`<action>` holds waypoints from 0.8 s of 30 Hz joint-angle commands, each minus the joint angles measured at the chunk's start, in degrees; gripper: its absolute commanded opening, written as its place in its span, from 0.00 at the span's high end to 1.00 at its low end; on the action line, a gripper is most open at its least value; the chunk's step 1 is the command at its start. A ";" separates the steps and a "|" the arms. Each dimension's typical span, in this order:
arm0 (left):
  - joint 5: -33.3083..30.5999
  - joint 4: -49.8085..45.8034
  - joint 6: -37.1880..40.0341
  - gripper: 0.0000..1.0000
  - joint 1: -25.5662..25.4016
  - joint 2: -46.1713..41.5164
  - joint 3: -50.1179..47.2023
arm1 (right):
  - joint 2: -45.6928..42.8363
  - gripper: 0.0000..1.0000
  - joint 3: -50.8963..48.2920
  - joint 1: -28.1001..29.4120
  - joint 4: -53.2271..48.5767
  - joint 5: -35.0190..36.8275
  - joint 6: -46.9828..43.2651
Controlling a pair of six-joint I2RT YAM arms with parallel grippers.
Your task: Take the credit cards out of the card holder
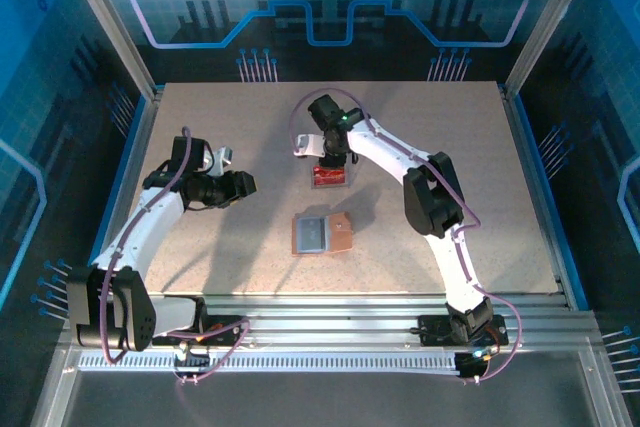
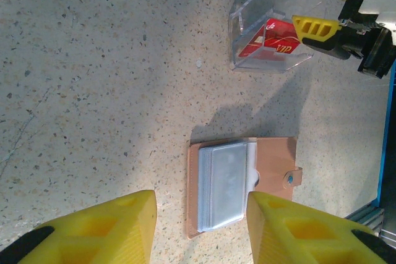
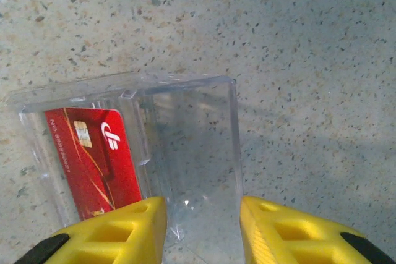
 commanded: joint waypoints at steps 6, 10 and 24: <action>1.52 0.40 -0.80 0.57 0.48 0.36 -0.76 | -2.39 0.62 -2.91 1.18 3.97 1.68 -0.16; 1.86 0.56 -0.99 0.57 0.49 0.44 -0.74 | -4.64 0.60 -4.16 1.43 6.16 2.13 0.10; 5.18 5.38 -5.40 0.56 -0.20 0.46 -3.08 | -16.86 0.58 -11.75 4.94 6.57 1.39 5.01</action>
